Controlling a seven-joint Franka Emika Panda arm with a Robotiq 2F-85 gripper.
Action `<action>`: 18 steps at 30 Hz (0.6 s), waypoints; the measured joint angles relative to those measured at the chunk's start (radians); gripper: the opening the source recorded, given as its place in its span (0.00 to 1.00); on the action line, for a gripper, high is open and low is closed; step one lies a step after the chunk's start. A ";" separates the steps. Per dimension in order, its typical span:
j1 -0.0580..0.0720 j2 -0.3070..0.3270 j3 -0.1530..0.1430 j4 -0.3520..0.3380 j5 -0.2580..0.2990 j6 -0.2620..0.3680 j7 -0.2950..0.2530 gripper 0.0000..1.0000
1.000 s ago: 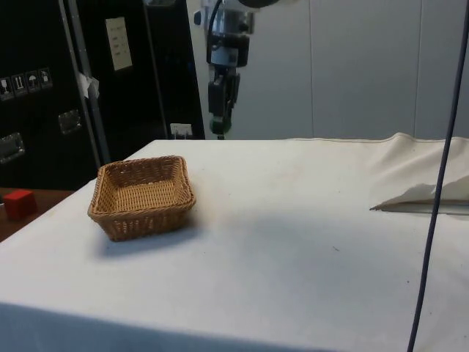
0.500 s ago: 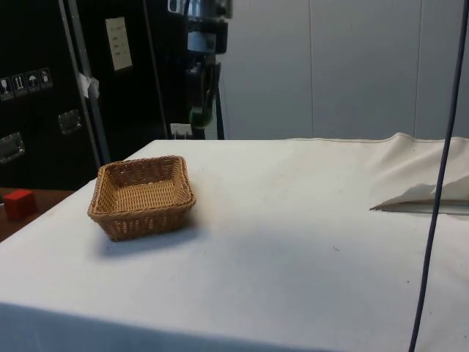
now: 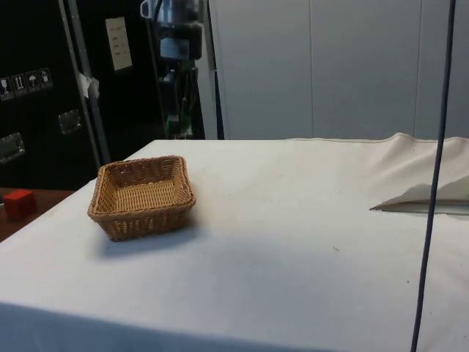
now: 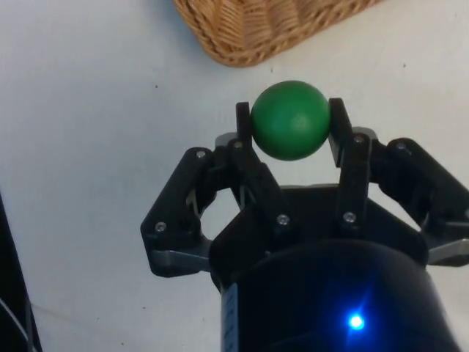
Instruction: Pick up the ball and place it into the basket.
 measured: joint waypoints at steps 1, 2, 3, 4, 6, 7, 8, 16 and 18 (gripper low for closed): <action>0.000 0.021 0.005 0.019 0.002 -0.004 0.008 0.03; 0.000 0.033 0.006 0.029 0.004 -0.004 0.009 0.03; 0.000 0.044 0.008 0.038 0.009 -0.005 0.010 0.03; 0.000 0.044 0.008 0.038 0.009 -0.005 0.010 0.03; 0.000 0.069 0.012 0.056 0.020 -0.005 0.010 0.03; 0.000 0.082 0.014 0.065 0.025 -0.005 0.011 0.03; 0.000 0.094 0.016 0.074 0.030 -0.005 0.013 0.03; 0.000 0.179 0.031 0.138 0.052 -0.005 0.038 0.03; 0.000 0.215 0.034 0.168 0.061 -0.005 0.046 0.03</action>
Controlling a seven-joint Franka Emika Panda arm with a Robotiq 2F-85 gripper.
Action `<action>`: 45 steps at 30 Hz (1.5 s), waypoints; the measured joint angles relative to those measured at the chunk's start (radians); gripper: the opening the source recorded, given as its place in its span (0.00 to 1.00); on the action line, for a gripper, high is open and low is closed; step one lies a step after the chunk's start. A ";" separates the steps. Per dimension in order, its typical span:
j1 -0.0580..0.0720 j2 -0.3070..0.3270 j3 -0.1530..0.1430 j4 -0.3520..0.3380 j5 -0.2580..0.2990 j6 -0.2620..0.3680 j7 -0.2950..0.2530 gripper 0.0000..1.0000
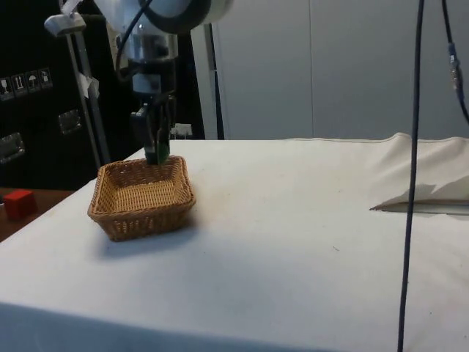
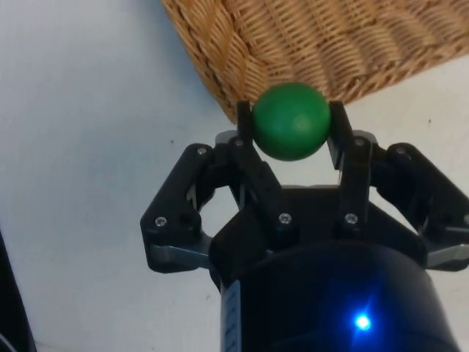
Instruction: Pick up the ball and place it into the basket.
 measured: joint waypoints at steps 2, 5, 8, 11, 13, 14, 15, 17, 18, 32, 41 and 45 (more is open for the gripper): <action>0.000 0.024 0.002 0.021 0.005 0.001 0.005 0.03; -0.001 0.050 0.002 0.044 0.014 0.001 0.007 0.03; -0.007 0.107 0.002 0.092 0.031 0.003 0.005 0.03; -0.014 0.152 0.001 0.127 0.050 0.006 -0.005 0.03; -0.016 0.166 0.001 0.138 0.057 0.007 -0.010 0.03; -0.021 0.194 -0.001 0.161 0.070 0.007 -0.019 0.03; -0.023 0.207 -0.003 0.173 0.077 0.007 -0.025 0.03; -0.027 0.234 -0.005 0.194 0.093 0.007 -0.037 0.03; -0.032 0.259 -0.008 0.215 0.108 0.007 -0.050 0.03; -0.059 0.388 -0.018 0.329 0.218 0.001 -0.130 0.03; -0.059 0.387 -0.018 0.330 0.219 -0.002 -0.130 0.30; -0.059 0.387 -0.018 0.329 0.219 -0.002 -0.130 0.73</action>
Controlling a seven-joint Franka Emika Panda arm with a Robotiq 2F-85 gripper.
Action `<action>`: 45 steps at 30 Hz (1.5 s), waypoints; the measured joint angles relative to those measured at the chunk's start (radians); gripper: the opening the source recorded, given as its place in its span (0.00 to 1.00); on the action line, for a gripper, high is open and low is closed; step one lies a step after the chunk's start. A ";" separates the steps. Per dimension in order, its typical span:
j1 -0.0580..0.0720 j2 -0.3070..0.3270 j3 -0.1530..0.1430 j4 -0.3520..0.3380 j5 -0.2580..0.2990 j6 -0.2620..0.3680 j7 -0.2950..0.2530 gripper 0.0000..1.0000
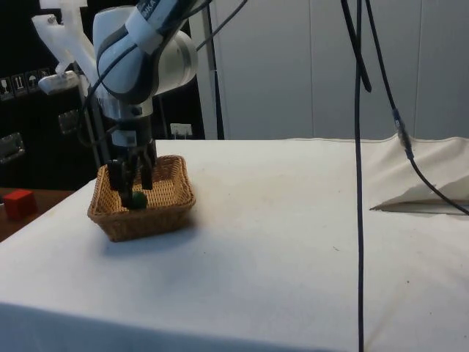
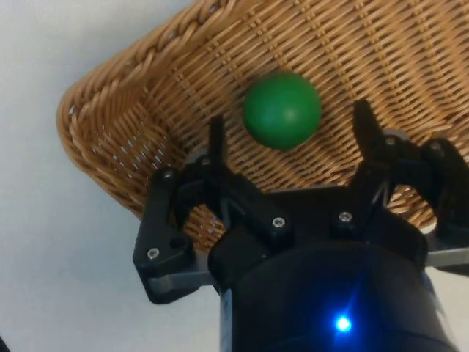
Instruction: Pick up the ball and place it into the basket.
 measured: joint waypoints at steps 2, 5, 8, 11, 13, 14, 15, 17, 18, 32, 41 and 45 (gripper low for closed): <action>0.000 0.000 0.000 0.000 0.000 0.001 0.000 0.81; 0.000 0.001 0.000 0.000 0.000 0.001 0.000 1.00; 0.000 0.001 0.000 0.000 0.000 0.001 0.000 1.00; 0.000 0.001 -0.001 0.000 0.000 0.001 0.000 1.00; 0.002 -0.003 -0.003 0.000 0.000 0.000 0.000 1.00; 0.002 -0.003 -0.003 0.000 0.000 0.000 0.000 1.00; 0.005 -0.015 -0.007 -0.004 -0.002 -0.006 0.003 1.00; 0.008 -0.036 -0.010 -0.017 -0.006 -0.016 0.006 1.00; 0.010 -0.048 -0.011 -0.026 -0.010 -0.019 0.007 1.00; 0.028 -0.200 -0.014 -0.161 -0.062 -0.020 0.029 1.00; 0.034 -0.296 -0.014 -0.246 -0.088 -0.020 0.036 1.00; 0.035 -0.350 -0.014 -0.294 -0.108 -0.020 0.040 1.00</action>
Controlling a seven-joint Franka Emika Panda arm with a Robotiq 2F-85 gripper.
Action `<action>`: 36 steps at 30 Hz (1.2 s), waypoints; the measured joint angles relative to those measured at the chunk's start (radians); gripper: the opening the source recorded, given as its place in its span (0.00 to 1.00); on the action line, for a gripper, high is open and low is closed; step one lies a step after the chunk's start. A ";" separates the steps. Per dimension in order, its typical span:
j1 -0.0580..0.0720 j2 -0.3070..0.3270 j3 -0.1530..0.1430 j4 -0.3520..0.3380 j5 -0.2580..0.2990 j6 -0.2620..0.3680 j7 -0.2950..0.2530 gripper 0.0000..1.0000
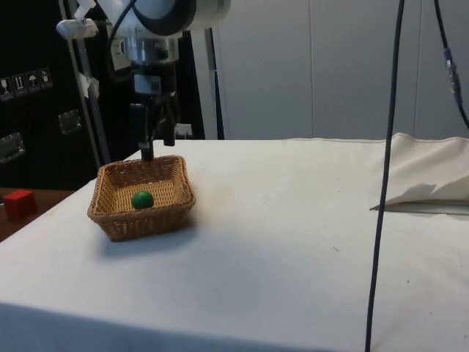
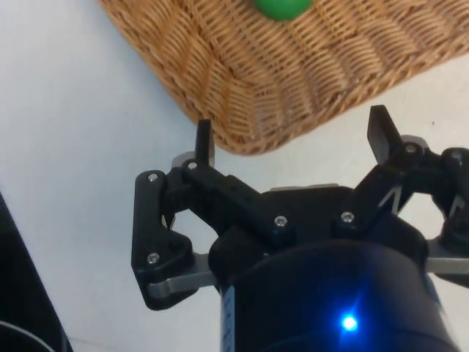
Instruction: Pick up the ball and place it into the basket.
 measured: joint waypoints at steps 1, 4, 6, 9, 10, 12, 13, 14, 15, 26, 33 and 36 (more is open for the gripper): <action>0.000 0.000 0.000 0.000 0.000 0.000 0.000 1.00; 0.000 -0.021 0.000 -0.020 -0.009 0.000 0.003 1.00; 0.001 -0.040 0.000 -0.037 -0.022 0.000 0.010 1.00; 0.002 -0.066 0.000 -0.060 -0.040 0.000 0.021 1.00; 0.002 -0.074 0.000 -0.068 -0.044 0.000 0.024 1.00; 0.003 -0.090 0.000 -0.083 -0.054 0.000 0.030 1.00; 0.003 -0.099 0.000 -0.091 -0.060 0.000 0.034 1.00; 0.003 -0.107 0.000 -0.099 -0.065 0.000 0.037 1.00; 0.003 -0.116 0.000 -0.107 -0.070 0.000 0.039 1.00; 0.006 -0.179 0.000 -0.190 -0.103 0.009 0.071 1.00; 0.008 -0.205 0.000 -0.234 -0.121 0.023 0.097 1.00; 0.008 -0.214 0.000 -0.246 -0.124 0.026 0.101 1.00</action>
